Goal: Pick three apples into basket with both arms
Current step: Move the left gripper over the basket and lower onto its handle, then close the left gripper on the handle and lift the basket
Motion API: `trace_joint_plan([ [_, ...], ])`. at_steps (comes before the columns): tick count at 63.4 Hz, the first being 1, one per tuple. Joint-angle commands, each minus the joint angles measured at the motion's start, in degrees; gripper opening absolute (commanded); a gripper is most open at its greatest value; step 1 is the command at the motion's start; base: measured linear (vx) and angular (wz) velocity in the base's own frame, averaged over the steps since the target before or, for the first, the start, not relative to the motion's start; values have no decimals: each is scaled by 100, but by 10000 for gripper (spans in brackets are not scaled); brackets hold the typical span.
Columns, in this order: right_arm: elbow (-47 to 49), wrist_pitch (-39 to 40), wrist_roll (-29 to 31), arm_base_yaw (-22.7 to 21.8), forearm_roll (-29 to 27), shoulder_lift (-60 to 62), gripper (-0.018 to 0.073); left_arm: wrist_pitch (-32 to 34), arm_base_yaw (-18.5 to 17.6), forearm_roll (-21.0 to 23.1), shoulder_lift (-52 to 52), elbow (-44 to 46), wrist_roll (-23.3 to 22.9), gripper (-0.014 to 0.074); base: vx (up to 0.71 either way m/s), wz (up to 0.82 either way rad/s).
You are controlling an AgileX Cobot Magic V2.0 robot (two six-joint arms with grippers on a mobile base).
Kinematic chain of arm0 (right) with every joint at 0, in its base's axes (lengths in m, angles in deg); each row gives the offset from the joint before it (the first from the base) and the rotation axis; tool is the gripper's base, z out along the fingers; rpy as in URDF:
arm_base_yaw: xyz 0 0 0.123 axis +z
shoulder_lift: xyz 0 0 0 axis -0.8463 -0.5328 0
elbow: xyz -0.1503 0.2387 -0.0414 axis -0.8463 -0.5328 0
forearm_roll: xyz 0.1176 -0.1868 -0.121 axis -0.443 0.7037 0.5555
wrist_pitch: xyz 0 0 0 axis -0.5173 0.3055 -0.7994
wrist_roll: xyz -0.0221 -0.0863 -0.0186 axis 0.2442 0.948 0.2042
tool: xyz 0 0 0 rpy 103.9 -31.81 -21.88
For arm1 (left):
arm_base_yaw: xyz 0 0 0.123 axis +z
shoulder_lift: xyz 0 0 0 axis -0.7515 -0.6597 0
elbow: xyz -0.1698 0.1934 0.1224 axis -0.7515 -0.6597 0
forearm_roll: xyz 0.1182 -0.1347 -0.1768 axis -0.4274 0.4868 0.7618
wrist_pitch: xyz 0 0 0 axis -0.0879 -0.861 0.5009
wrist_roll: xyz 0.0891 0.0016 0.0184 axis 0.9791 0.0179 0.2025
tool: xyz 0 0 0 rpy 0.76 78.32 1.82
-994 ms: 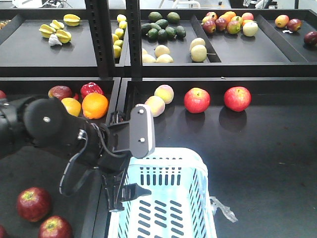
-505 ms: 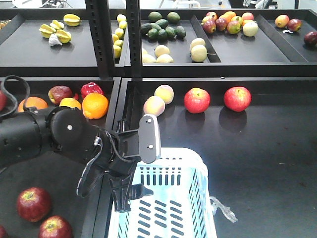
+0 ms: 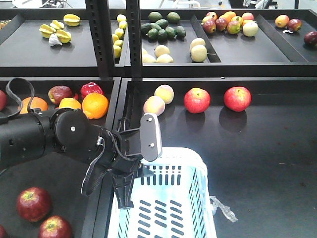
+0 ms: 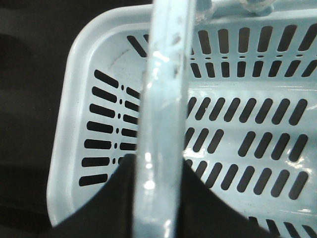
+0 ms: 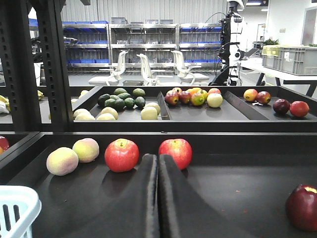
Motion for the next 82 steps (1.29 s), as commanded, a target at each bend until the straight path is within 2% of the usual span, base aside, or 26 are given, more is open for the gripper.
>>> trace_joint_plan([
  [1,-75,431,-6,-32,4,59,-9,226,-33,168,213,194,-49,-9,0,0],
  [16,-75,431,-6,-32,4,59,-9,157,-33,168,349,194,-49,-8,0,0],
  [30,-75,431,-6,-32,4,59,-9,153,-33,124,944,194,-49,-8,0,0],
  [36,-75,431,-6,-32,4,59,-9,153,-33,77,1319,194,-49,-8,0,0],
  [50,-75,431,-6,-32,4,59,-9,151,-33,-331,2358,194,-49,-8,0,0],
  [65,-75,431,-6,-32,4,59,-9,80,-33,-331,3413,194,-49,-8,0,0],
  [82,-75,431,-6,-32,4,59,-9,-304,-33,-326,4495,194,-49,-8,0,0],
])
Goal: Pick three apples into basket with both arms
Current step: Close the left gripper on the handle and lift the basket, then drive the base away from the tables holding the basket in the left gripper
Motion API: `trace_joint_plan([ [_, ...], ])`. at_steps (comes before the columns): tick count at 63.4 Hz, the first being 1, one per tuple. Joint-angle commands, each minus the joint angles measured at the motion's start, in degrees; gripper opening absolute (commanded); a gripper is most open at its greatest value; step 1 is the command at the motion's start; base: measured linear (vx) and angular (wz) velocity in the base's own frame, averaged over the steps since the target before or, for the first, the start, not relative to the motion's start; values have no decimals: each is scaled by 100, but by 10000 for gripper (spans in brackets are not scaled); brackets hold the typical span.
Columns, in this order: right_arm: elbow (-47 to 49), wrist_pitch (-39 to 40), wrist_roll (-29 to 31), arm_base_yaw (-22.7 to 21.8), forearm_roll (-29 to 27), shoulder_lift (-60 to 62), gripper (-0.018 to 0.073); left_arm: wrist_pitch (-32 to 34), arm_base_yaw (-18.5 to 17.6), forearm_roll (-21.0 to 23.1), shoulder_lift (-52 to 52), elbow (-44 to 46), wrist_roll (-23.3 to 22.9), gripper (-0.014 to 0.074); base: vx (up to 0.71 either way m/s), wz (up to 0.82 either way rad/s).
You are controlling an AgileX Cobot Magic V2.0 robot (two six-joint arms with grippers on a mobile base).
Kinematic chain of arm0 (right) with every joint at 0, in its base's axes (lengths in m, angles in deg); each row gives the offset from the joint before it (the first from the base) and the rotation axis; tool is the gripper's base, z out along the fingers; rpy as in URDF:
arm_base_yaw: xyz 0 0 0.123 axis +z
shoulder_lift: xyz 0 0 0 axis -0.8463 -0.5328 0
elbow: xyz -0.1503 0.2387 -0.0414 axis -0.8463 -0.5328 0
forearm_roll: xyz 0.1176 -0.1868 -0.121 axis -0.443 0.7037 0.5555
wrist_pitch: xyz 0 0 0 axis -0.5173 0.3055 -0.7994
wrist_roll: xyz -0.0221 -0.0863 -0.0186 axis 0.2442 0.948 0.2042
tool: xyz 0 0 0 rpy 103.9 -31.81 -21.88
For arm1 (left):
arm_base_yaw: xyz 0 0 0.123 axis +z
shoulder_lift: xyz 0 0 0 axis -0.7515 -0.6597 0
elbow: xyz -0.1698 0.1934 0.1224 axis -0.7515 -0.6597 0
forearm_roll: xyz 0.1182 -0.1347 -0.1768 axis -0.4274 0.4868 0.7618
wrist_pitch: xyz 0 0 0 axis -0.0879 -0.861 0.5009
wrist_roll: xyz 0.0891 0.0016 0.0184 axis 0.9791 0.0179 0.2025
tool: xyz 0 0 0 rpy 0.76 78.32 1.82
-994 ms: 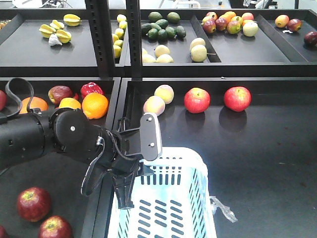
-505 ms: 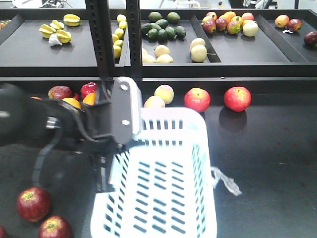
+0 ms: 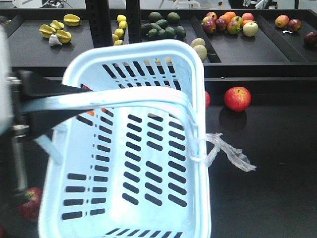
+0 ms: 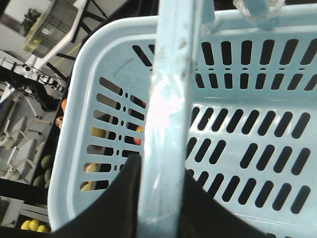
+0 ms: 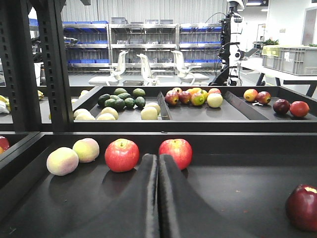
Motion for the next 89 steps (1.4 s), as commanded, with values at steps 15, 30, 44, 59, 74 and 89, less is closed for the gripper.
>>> trace_joint_plan([
  [15,-75,431,-6,-32,4,59,-9,-160,-33,-22,1012,188,-54,-8,0,0],
  [30,-75,431,-6,-32,4,59,-9,-498,-33,-1199,1061,188,-1074,-8,0,0],
  [44,-75,431,-6,-32,4,59,-9,-596,-33,-1398,1061,188,-1203,-8,0,0],
  [59,-75,431,-6,-32,4,59,-9,-636,-33,-1398,1061,188,-1203,-8,0,0],
  [74,-75,431,-6,-32,4,59,-9,-636,-33,-1398,1061,188,-1203,-7,0,0],
  [89,-75,431,-6,-32,4,59,-9,-636,-33,-1398,1061,188,-1203,-7,0,0],
])
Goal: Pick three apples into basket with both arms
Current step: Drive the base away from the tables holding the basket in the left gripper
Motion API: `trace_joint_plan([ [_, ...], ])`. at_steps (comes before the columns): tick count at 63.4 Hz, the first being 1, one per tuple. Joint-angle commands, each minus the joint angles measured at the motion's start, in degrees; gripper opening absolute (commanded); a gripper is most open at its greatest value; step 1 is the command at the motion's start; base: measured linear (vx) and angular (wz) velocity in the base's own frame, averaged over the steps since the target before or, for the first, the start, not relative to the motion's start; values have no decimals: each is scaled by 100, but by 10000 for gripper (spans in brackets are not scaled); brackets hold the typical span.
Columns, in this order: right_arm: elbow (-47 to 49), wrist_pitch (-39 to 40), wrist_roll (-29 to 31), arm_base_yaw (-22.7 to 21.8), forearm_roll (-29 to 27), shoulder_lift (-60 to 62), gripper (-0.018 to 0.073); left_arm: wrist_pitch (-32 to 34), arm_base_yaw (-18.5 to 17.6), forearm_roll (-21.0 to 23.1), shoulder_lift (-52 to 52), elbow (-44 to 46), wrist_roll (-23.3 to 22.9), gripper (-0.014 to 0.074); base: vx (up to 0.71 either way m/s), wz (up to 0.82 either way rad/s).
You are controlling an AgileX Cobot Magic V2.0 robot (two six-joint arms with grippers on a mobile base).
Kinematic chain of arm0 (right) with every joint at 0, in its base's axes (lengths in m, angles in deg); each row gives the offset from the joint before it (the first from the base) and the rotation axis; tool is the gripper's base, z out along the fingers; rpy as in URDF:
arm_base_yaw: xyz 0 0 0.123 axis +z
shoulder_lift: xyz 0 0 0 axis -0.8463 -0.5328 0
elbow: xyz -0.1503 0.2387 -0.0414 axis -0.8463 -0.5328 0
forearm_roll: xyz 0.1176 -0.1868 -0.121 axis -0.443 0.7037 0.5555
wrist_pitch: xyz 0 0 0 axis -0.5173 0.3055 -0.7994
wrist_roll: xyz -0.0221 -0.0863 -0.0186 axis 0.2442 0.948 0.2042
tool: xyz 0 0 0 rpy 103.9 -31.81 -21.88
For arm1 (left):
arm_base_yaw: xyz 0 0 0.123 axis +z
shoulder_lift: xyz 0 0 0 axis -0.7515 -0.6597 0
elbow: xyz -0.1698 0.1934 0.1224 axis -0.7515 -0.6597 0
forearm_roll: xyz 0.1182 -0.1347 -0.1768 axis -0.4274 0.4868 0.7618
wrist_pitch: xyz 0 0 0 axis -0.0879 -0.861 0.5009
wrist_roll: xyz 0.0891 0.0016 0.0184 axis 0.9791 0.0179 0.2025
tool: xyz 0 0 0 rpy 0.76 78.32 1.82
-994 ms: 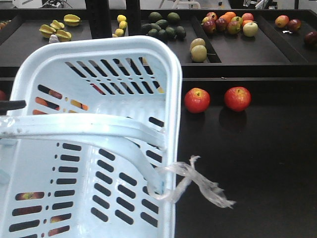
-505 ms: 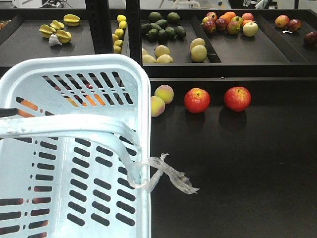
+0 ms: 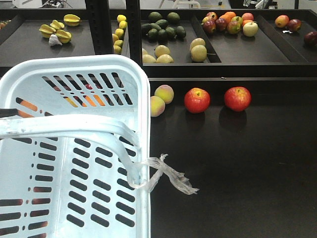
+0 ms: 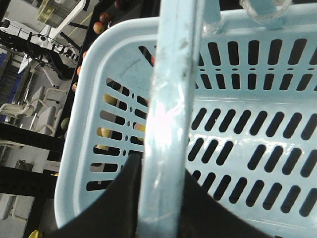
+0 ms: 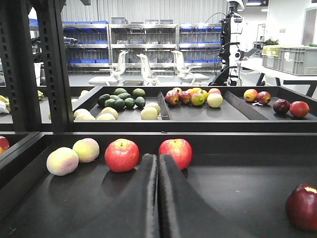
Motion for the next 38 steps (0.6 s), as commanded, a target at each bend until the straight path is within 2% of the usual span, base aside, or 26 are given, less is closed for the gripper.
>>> trace_joint_plan([
  [1,-75,431,-6,-32,4,59,-9,536,-33,103,23,188,-85,-7,0,0],
  [38,-75,431,-6,-32,4,59,-9,536,-33,103,23,188,-85,-7,-1,5],
])
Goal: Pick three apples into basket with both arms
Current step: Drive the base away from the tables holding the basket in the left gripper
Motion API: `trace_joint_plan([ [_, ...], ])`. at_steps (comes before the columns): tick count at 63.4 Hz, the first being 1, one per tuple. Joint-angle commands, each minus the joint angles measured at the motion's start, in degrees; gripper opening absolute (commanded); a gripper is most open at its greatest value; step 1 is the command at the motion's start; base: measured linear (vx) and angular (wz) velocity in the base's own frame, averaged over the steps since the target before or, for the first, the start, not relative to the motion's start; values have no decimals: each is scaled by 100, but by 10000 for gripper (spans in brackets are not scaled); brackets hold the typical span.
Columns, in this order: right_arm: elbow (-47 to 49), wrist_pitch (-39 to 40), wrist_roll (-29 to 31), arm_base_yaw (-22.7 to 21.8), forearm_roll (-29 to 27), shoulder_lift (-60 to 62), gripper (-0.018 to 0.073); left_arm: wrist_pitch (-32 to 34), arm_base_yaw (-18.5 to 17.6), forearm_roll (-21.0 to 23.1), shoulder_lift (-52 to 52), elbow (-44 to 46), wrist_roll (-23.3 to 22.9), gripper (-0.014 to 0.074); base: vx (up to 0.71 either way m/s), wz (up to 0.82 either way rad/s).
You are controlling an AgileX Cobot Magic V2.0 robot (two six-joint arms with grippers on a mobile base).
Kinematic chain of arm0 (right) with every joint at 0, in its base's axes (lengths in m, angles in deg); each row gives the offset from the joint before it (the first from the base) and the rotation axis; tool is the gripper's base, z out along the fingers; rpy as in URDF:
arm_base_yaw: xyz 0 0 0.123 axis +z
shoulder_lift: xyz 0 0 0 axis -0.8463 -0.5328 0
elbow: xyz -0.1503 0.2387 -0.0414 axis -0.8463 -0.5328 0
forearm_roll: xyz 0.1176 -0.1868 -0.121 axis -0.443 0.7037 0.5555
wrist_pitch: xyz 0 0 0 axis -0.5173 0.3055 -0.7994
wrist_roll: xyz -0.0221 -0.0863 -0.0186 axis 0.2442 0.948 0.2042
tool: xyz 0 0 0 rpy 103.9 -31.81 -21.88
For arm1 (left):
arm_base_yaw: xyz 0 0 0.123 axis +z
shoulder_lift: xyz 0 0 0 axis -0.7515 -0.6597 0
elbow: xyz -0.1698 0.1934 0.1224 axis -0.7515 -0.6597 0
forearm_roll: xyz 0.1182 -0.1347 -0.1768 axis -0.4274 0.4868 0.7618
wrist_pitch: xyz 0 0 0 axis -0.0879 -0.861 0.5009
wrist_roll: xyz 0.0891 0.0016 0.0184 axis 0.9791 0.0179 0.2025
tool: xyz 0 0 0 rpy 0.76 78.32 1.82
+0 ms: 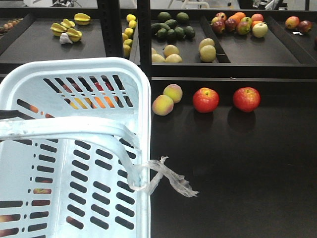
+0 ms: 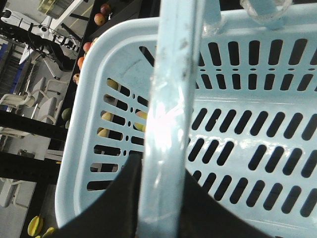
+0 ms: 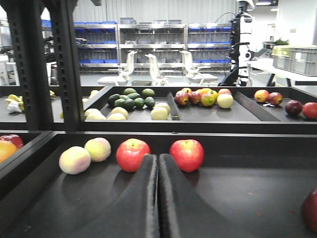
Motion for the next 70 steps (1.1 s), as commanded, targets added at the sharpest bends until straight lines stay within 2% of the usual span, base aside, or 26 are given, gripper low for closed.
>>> trace_joint_plan([
  [1,-75,431,-6,-32,4,59,-9,559,-33,104,23,188,-85,-7,-4,15],
  [70,-75,431,-6,-32,4,59,-9,559,-33,104,23,188,-85,-7,-6,33],
])
